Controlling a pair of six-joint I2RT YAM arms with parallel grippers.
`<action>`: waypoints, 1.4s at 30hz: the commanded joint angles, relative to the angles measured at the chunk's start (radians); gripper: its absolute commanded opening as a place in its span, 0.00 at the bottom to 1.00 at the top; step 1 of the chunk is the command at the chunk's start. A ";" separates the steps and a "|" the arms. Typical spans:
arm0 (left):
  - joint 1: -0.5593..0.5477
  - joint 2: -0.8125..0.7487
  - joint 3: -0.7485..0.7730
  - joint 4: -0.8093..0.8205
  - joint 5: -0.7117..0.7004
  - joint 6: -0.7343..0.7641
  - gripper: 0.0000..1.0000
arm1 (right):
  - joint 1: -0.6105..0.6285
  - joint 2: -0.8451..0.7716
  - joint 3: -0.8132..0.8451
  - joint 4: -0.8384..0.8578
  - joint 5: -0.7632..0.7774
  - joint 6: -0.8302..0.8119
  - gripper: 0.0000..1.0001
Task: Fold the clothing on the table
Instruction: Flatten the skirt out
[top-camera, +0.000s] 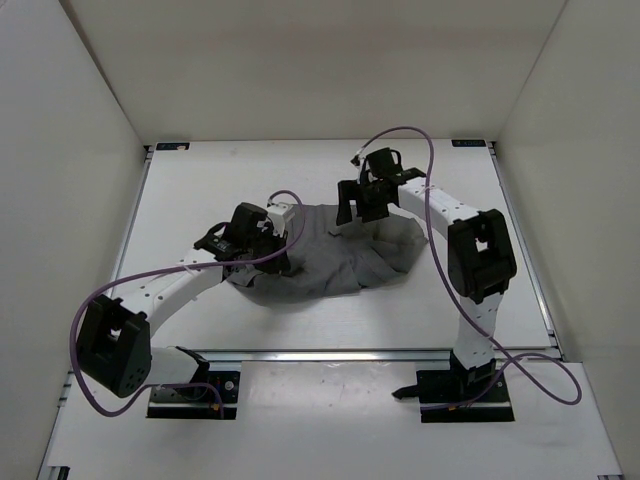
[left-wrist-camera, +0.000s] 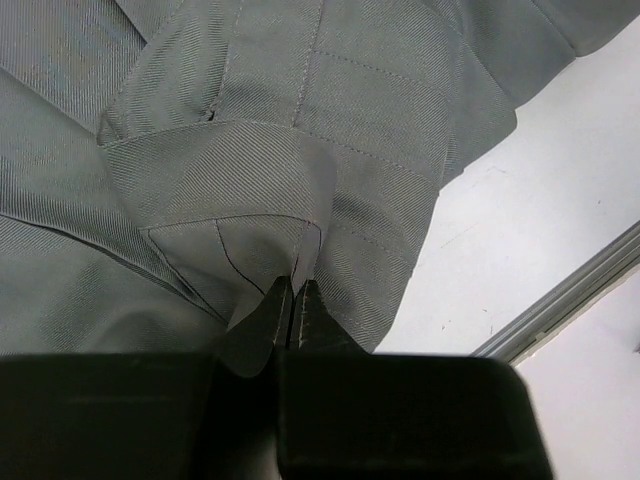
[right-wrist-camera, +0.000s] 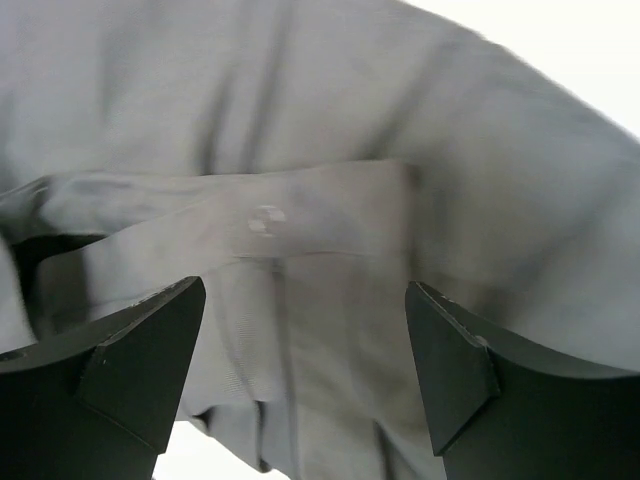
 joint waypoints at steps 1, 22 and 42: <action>0.000 -0.031 -0.006 0.024 0.029 -0.007 0.00 | 0.025 0.026 0.011 0.051 -0.084 -0.018 0.79; 0.020 -0.071 -0.054 0.008 0.049 0.002 0.00 | 0.076 0.189 0.209 -0.065 0.192 -0.116 0.85; 0.089 -0.074 -0.036 0.020 0.000 -0.008 0.00 | -0.010 0.110 0.152 -0.047 0.002 -0.068 0.00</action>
